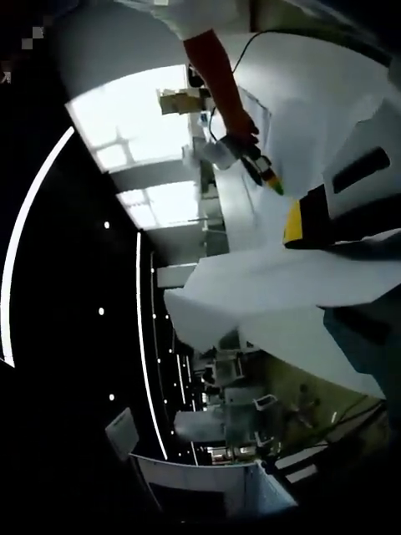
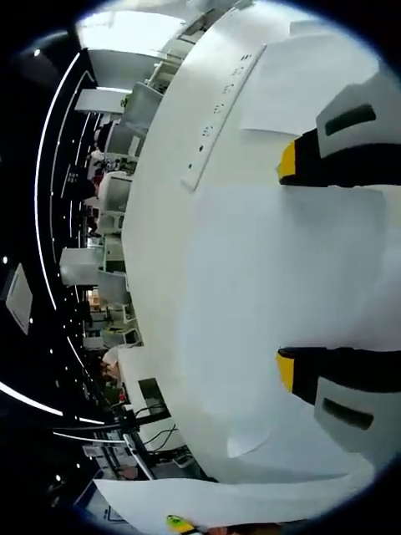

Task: Organize the stack of printing papers by aligning and flattening the scattered papers on the table

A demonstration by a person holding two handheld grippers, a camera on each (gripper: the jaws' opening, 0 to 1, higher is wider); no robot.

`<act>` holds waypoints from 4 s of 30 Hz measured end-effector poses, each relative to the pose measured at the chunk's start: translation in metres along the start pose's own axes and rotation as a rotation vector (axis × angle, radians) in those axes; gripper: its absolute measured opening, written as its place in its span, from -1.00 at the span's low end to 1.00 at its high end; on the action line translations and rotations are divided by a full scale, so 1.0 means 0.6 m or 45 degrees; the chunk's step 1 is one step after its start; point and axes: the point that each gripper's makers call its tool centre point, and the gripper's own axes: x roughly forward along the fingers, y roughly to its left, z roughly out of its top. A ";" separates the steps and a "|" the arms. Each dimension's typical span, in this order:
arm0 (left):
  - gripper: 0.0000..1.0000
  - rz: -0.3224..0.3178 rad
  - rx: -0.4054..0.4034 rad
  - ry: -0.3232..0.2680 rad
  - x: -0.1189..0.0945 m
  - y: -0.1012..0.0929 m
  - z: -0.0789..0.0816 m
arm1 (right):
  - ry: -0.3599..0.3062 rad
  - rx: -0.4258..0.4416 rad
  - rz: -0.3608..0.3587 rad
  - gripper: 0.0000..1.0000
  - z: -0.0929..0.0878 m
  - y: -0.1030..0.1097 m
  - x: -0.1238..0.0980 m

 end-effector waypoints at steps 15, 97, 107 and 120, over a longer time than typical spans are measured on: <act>-0.88 -0.006 0.009 -0.003 0.002 -0.002 -0.001 | -0.001 0.004 -0.004 0.24 -0.001 -0.006 -0.003; -0.88 0.030 0.036 -0.002 -0.023 0.018 0.015 | 0.005 0.019 0.098 -0.56 0.065 -0.009 0.066; -0.88 0.011 0.031 -0.012 -0.016 0.013 0.015 | 0.029 -0.018 0.136 -0.76 0.062 0.007 0.026; -0.88 -0.003 0.017 -0.018 -0.014 0.005 0.016 | -0.051 -0.054 0.106 -0.81 0.081 -0.012 -0.013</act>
